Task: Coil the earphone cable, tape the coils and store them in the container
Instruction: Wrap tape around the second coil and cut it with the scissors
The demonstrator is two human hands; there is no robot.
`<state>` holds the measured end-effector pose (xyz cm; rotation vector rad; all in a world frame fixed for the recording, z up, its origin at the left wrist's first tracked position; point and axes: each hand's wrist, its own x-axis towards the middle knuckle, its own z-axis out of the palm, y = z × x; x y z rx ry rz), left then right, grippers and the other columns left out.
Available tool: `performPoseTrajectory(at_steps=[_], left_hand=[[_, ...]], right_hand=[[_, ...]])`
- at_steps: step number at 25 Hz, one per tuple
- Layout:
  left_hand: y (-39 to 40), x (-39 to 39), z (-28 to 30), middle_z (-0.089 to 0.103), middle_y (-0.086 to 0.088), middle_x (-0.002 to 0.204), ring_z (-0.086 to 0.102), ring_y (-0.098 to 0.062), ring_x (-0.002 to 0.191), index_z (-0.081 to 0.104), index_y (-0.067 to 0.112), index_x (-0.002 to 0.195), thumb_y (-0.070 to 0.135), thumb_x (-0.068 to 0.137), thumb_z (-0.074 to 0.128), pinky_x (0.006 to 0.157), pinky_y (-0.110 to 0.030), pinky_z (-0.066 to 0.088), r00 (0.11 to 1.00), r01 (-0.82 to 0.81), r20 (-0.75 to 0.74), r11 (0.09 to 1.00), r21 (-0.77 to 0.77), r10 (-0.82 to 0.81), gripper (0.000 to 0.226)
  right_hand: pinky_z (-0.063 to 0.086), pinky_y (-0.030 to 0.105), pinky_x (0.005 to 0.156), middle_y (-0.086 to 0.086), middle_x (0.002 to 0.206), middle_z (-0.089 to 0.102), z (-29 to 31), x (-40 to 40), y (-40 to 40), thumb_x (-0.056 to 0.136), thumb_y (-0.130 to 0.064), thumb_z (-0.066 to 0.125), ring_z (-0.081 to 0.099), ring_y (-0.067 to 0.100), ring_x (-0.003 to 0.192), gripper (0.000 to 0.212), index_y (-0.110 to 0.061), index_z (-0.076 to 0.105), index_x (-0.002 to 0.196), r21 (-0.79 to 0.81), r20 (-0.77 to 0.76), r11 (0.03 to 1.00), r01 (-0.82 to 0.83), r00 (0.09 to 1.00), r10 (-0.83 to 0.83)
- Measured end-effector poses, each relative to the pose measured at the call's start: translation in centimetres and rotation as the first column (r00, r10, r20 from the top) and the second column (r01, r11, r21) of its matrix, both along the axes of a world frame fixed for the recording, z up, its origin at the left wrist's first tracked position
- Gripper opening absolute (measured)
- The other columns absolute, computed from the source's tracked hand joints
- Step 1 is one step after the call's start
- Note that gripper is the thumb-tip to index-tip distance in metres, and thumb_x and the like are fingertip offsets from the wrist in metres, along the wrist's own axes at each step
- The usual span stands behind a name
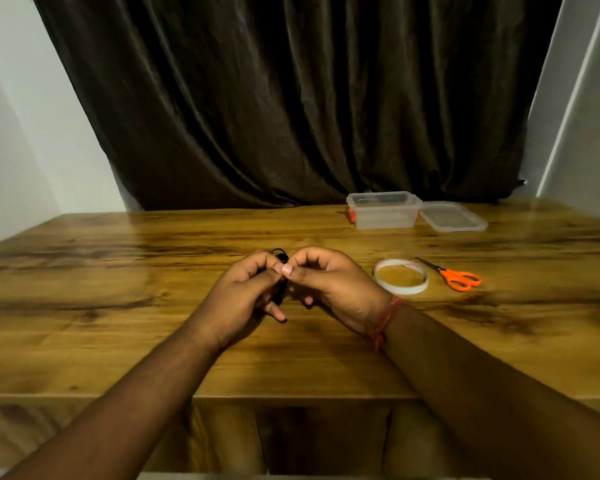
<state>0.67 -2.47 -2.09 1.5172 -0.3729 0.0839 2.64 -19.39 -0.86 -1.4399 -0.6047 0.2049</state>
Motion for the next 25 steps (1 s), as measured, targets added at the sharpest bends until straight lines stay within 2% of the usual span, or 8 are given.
performPoseTrajectory(at_steps=[4, 8, 12, 17, 20, 22, 25], left_hand=[[0.2, -0.6, 0.1, 0.056, -0.018, 0.079, 0.056, -0.034, 0.075, 0.059, 0.004, 0.090, 0.014, 0.091, 0.057, 0.051, -0.029, 0.055, 0.998, 0.060, 0.013, 0.998, -0.036, -0.060, 0.011], [0.3, -0.7, 0.2, 0.066, -0.006, 0.077, 0.065, -0.022, 0.073, 0.069, 0.021, 0.078, 0.018, 0.090, 0.057, 0.050, -0.030, 0.056, 0.996, 0.088, 0.026, 0.996, -0.003, -0.088, 0.017], [0.5, -0.6, 0.0, 0.059, 0.005, 0.058, 0.058, -0.006, 0.052, 0.070, 0.026, 0.074, 0.020, 0.088, 0.055, 0.049, -0.031, 0.056, 0.997, 0.074, 0.012, 0.997, 0.007, -0.074, 0.021], [0.8, -0.3, -0.2, 0.056, 0.007, 0.055, 0.054, -0.004, 0.049, 0.069, 0.025, 0.074, 0.021, 0.089, 0.056, 0.051, -0.033, 0.056, 0.997, 0.079, 0.014, 0.997, 0.006, -0.079, 0.020], [0.8, -0.2, -0.2, 0.057, 0.007, 0.054, 0.053, -0.004, 0.049, 0.070, 0.026, 0.074, 0.022, 0.089, 0.057, 0.053, -0.033, 0.056, 0.997, 0.078, 0.013, 0.997, 0.023, -0.078, 0.020], [0.7, -0.2, -0.2, 0.057, 0.007, 0.055, 0.054, -0.003, 0.049, 0.070, 0.027, 0.073, 0.021, 0.089, 0.056, 0.051, -0.032, 0.056, 0.996, 0.083, 0.012, 0.996, 0.015, -0.083, 0.022], [0.6, -0.2, -0.1, 0.055, 0.008, 0.054, 0.052, -0.003, 0.047, 0.069, 0.027, 0.073, 0.021, 0.088, 0.056, 0.050, -0.031, 0.056, 0.998, 0.061, 0.007, 0.998, 0.007, -0.061, 0.020]], right_hand=[[0.040, 0.027, 0.055, 0.010, 0.076, 0.064, 0.1, -0.4, -0.2, 0.090, -0.010, 0.064, 0.060, 0.018, 0.067, 0.007, -0.008, 0.057, 0.090, 0.046, -0.089, 0.995, -0.085, 0.992, 0.089], [0.044, 0.026, 0.056, 0.006, 0.075, 0.064, 0.2, -0.7, -0.5, 0.087, -0.011, 0.064, 0.058, 0.015, 0.064, 0.008, -0.007, 0.057, 0.088, 0.088, -0.117, 0.991, -0.098, 0.987, 0.108], [0.043, 0.031, 0.057, 0.005, 0.068, 0.055, 0.4, -0.8, -1.0, 0.086, -0.004, 0.065, 0.050, 0.014, 0.058, 0.009, -0.009, 0.057, 0.088, 0.129, -0.129, 0.990, -0.061, 0.989, 0.078], [0.044, 0.028, 0.058, 0.002, 0.074, 0.060, 0.0, -0.6, -1.1, 0.092, -0.003, 0.060, 0.046, 0.009, 0.057, 0.016, -0.004, 0.066, 0.107, 0.026, -0.094, 0.996, -0.080, 0.992, 0.082], [0.043, 0.029, 0.059, 0.005, 0.077, 0.061, -0.1, -0.4, -1.2, 0.093, -0.007, 0.061, 0.045, 0.010, 0.059, 0.013, 0.000, 0.068, 0.102, -0.058, -0.017, 0.997, -0.057, 0.998, 0.056], [0.045, 0.029, 0.060, 0.013, 0.083, 0.058, -0.1, -0.4, -1.2, 0.092, -0.010, 0.063, 0.047, 0.011, 0.061, 0.010, -0.002, 0.068, 0.095, -0.091, 0.010, 0.995, -0.041, 0.999, 0.042], [0.048, 0.031, 0.063, 0.015, 0.081, 0.052, 0.1, -0.3, -1.4, 0.087, -0.020, 0.066, 0.051, 0.012, 0.062, 0.012, -0.008, 0.067, 0.087, -0.025, -0.076, 0.999, -0.040, 0.996, 0.038]])
